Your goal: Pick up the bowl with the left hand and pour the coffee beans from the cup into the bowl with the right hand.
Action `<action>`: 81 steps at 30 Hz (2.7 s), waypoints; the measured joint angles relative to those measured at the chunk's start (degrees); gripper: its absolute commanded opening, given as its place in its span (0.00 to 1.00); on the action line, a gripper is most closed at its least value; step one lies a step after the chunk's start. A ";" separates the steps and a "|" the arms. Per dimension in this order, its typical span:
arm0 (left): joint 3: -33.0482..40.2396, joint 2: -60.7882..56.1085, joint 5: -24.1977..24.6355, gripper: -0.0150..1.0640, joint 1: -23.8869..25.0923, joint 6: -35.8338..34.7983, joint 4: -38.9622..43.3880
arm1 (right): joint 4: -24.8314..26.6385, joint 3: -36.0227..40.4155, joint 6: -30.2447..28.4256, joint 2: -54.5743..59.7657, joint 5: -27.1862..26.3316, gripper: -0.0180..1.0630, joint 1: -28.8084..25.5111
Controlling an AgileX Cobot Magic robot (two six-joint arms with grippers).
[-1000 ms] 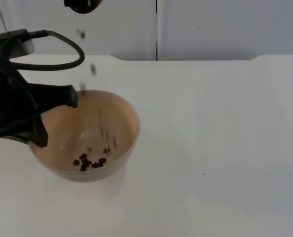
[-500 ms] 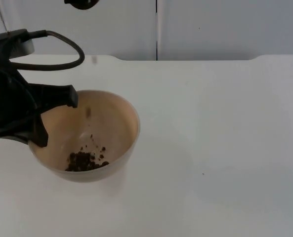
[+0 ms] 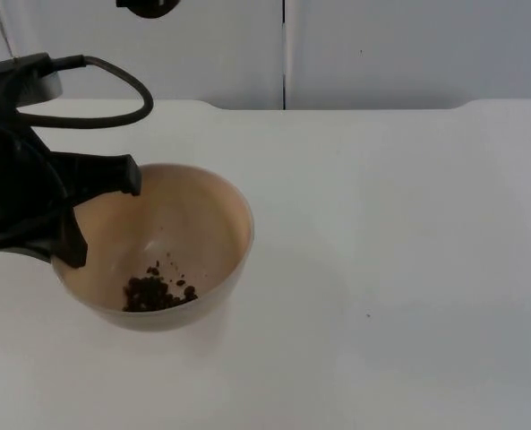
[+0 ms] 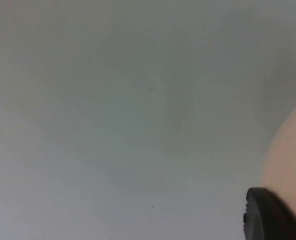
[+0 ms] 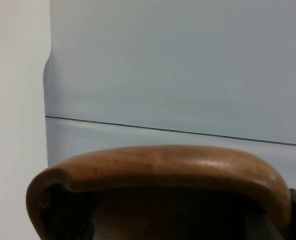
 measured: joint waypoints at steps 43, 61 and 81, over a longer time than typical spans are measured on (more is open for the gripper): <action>0.00 0.00 0.11 0.01 0.00 0.00 -0.13 | 50.28 -1.23 4.47 -0.19 -0.15 0.02 -20.17; 0.00 0.00 0.11 0.01 0.00 -0.10 -0.13 | 64.51 -1.25 2.15 -0.19 0.55 0.02 -26.11; 0.00 0.00 1.70 0.01 0.00 -0.10 1.52 | 71.42 3.17 1.66 -0.22 2.62 0.02 -37.74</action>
